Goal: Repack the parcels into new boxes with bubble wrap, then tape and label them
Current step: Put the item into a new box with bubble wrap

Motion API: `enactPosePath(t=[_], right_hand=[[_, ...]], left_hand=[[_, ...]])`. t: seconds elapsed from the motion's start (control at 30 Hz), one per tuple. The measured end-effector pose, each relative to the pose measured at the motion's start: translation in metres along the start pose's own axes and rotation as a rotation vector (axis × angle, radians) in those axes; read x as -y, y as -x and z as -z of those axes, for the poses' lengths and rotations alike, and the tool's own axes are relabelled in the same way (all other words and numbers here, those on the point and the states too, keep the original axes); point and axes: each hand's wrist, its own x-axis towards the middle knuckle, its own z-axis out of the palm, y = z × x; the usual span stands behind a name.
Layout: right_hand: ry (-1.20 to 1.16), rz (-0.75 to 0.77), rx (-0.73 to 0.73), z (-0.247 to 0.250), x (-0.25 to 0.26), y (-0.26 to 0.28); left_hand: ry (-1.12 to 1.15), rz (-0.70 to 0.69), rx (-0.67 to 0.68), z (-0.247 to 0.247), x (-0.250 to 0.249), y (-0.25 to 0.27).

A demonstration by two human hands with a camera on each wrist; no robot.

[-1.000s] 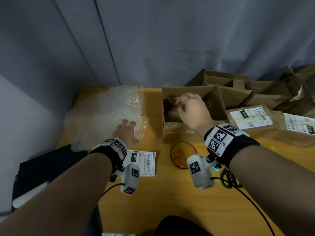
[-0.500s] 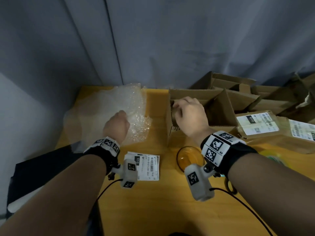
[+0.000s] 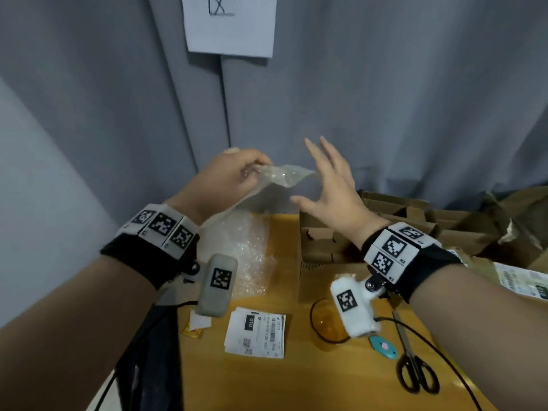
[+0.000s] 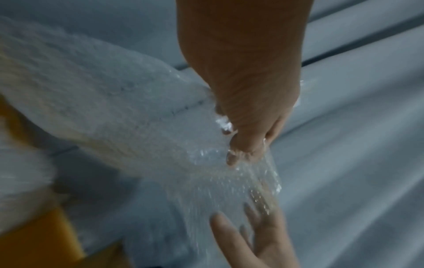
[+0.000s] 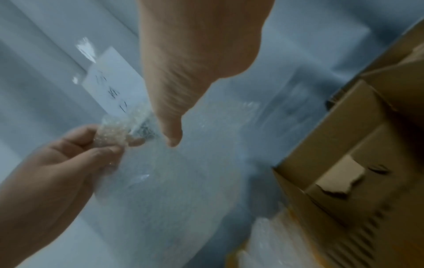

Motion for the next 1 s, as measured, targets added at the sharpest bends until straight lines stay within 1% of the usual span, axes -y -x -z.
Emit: enactPosePath(t=[0.07,0.1,0.17,0.23,0.27,0.3,0.33,0.37,0.43,0.47,0.5,0.53,0.6,0.67,0.73,0.8,0.83,0.9,0.93,1.0], right_hand=[[-0.022,-0.01,-0.031,0.018,-0.002,-0.009],[-0.104,-0.034,-0.059,0.027,-0.003,-0.011],[-0.289,-0.086,-0.107,0.045,-0.008,-0.008],[-0.293,-0.125,-0.137,0.064,-0.016,-0.001],[-0.265,-0.133,-0.143,0.072,-0.02,0.004],[-0.24,-0.132,-0.145,0.079,-0.023,0.009],[-0.224,-0.119,-0.144,0.085,-0.027,0.014],[-0.208,-0.115,-0.144,0.09,-0.029,0.019],[-0.193,-0.114,-0.179,0.098,-0.032,0.027],[-0.185,-0.099,-0.223,0.102,-0.034,0.029],[-0.159,-0.073,-0.275,0.107,-0.036,0.031],[-0.119,-0.039,-0.335,0.112,-0.038,0.032],[-0.028,0.046,-0.473,0.127,-0.043,0.035],[0.063,0.148,-0.59,0.14,-0.043,0.04],[0.172,0.277,-0.638,0.149,-0.04,0.045],[0.293,0.396,-0.608,0.148,-0.038,0.051],[0.333,0.434,-0.564,0.143,-0.038,0.054],[0.362,0.435,-0.427,0.128,-0.042,0.063],[0.367,0.403,-0.346,0.117,-0.044,0.068],[0.387,0.34,-0.18,0.091,-0.048,0.08]], left_hand=[[0.04,-0.08,-0.014,0.008,-0.024,-0.009],[0.048,-0.094,-0.027,0.011,-0.033,-0.012],[0.033,-0.039,-0.01,0.017,-0.042,-0.019],[-0.046,0.025,0.092,0.018,-0.044,-0.025],[-0.083,0.024,0.128,0.016,-0.044,-0.028],[-0.11,0.012,0.123,0.013,-0.044,-0.03],[-0.121,-0.004,0.071,0.009,-0.047,-0.033],[-0.133,-0.007,-0.01,0.004,-0.049,-0.036],[-0.125,0.023,-0.163,-0.007,-0.056,-0.043],[-0.084,0.038,-0.217,-0.013,-0.061,-0.047],[-0.005,0.056,-0.242,-0.018,-0.066,-0.051],[0.119,0.062,-0.244,-0.022,-0.07,-0.055],[0.431,0.051,-0.205,-0.027,-0.079,-0.057],[0.658,0.058,-0.185,-0.027,-0.091,-0.054],[0.856,0.112,-0.235,-0.028,-0.097,-0.053],[0.934,0.215,-0.314,-0.035,-0.098,-0.051],[0.904,0.278,-0.359,-0.042,-0.095,-0.049],[0.839,0.415,-0.392,-0.058,-0.087,-0.043],[0.851,0.512,-0.353,-0.066,-0.081,-0.038],[1.004,0.723,-0.205,-0.082,-0.075,-0.024]])
